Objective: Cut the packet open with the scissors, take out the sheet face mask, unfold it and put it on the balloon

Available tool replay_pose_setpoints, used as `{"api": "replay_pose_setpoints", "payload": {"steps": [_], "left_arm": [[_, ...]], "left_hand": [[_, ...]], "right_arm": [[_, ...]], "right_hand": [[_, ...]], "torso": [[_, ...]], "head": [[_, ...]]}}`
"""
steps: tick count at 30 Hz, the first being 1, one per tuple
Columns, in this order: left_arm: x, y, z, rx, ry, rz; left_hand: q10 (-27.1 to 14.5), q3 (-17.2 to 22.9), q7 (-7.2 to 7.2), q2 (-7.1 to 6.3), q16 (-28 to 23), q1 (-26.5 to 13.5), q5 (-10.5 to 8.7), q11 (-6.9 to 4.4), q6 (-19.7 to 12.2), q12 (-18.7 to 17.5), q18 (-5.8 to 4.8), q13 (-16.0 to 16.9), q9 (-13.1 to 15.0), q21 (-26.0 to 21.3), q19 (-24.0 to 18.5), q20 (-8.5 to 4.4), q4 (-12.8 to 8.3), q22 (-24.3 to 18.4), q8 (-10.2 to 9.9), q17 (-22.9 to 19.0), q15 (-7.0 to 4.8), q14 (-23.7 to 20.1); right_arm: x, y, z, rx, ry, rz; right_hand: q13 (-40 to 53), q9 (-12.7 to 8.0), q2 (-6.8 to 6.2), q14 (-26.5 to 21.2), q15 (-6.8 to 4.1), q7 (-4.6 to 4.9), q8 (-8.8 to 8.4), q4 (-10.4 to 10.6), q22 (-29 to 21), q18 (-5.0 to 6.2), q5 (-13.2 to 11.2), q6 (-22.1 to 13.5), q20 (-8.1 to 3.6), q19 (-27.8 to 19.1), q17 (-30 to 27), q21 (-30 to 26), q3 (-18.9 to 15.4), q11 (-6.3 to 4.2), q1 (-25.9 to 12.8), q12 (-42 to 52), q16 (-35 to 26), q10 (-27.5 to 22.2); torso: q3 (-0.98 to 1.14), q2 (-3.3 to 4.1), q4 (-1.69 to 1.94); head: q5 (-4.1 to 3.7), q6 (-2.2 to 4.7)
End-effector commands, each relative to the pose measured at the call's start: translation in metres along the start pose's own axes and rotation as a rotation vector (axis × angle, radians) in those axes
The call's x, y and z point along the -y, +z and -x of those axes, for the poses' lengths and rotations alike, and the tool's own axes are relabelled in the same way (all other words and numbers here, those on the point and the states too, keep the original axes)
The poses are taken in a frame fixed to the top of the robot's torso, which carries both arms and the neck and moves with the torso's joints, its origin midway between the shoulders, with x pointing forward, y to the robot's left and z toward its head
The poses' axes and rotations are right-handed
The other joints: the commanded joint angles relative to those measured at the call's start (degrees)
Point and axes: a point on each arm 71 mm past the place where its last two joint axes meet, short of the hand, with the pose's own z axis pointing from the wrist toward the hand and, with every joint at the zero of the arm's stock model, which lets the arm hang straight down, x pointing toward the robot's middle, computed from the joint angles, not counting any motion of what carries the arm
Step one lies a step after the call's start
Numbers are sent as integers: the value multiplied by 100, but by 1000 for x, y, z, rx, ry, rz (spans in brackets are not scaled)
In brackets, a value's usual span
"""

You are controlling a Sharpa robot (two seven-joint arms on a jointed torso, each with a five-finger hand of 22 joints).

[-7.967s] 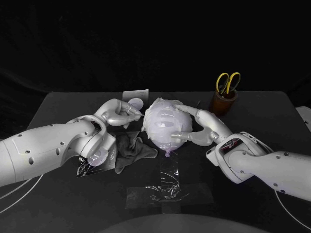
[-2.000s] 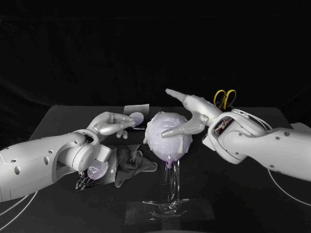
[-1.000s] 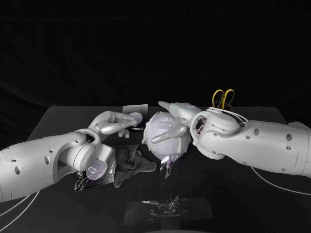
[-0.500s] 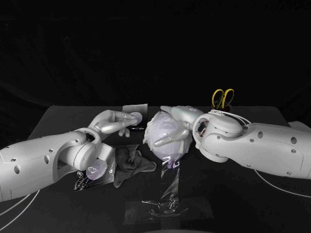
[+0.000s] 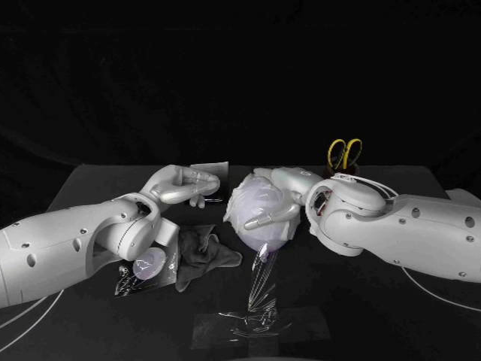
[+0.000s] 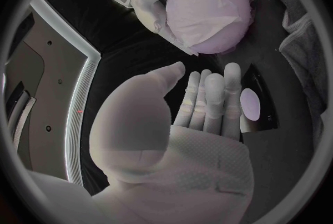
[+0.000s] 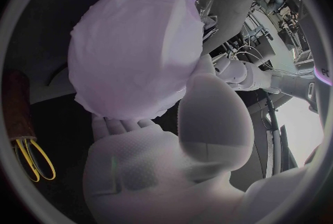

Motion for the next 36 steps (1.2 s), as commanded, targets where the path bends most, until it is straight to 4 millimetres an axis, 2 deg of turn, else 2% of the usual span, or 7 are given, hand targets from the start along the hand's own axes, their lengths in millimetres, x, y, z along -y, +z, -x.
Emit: {"api": "replay_pose_setpoints", "payload": {"steps": [1, 12, 28, 29, 32, 33, 36], "left_arm": [[10, 3, -3, -19, 92, -78], [21, 13, -12, -35, 189, -122], [45, 32, -27, -74, 373, -200], [49, 34, -28, -76, 392, -211], [57, 38, -31, -78, 430, -233], [61, 41, -33, -80, 450, -243], [68, 46, -37, -87, 487, -258]], "left_hand": [[-56, -29, 22, -25, -27, 65, 3, 5, 20, -29, 76, -9, -10, -37, -18, 10, 0, -11, -11, -28, -1, -35], [-52, -60, 7, 1, -51, 104, 3, -1, 92, -9, 78, -25, -26, -76, 2, 10, 10, -41, 44, -4, -4, -1], [33, -278, -66, -119, -12, 120, -8, -66, 137, 220, 80, 48, -84, -124, 97, -31, 26, -92, 135, 201, -58, 203], [23, -326, -127, -117, 13, 153, -10, -95, 180, 357, 83, 120, -83, -129, 115, -48, 13, -98, 191, 284, -81, 251], [-111, -468, -152, -67, 128, 176, -7, -138, 193, 866, 75, 409, -117, -129, 167, -91, 42, -101, 303, 674, -129, 455], [-269, -544, -176, -41, 251, 214, -4, -167, 173, 1315, 74, 675, -160, -95, 215, -116, 51, -80, 367, 1077, -153, 658], [-379, -600, -203, -21, 384, 238, -4, -223, 173, 1813, 78, 965, -203, -41, 262, -142, 73, -45, 448, 1622, -181, 935]], "right_arm": [[1, -2, -3, -30, 1, 0], [5, -9, -2, -11, 23, 6], [10, -18, -4, 10, 41, 16], [10, -19, -4, 11, 42, 17], [10, -19, -4, 13, 43, 18], [10, -20, -4, 14, 43, 18], [10, -20, -4, 15, 43, 19]], "right_hand": [[7, 9, 57, 53, -1, 933, 31, -1, 8, -33, 22, 51, 12, 39, 12, 34, 40, -1, 13, 29, 34, 64], [6, 13, 57, 68, -4, 933, 36, -1, 15, -29, 23, 66, 12, 56, 15, 38, 44, -2, 19, 27, 38, 86], [5, 21, 19, 91, -9, 932, 41, -1, 28, -23, 24, 90, 12, 92, 20, 49, 9, -5, 97, 19, 41, 118], [5, 21, 19, 91, -9, 932, 41, -1, 28, -23, 24, 90, 12, 92, 20, 49, 9, -5, 97, 19, 41, 118], [5, 23, 14, 93, -9, 932, 42, -1, 32, -22, 24, 93, 12, 99, 20, 51, 4, -5, 107, 19, 42, 124], [5, 23, 14, 93, -9, 932, 42, -1, 32, -22, 24, 93, 12, 99, 20, 51, 4, -5, 107, 19, 42, 124], [5, 23, 14, 93, -10, 932, 42, -1, 33, -22, 23, 94, 12, 102, 21, 52, 3, -6, 113, 18, 41, 125]], "torso": [[3, 0, -1], [-2, 9, 0], [10, 15, -2], [10, 15, -5], [8, 10, -3], [9, 10, 0], [10, 8, -3]], "head": [[17, -12], [3, -19], [-44, 23], [-46, 27], [-60, 38], [-69, 44], [-83, 46]]}}
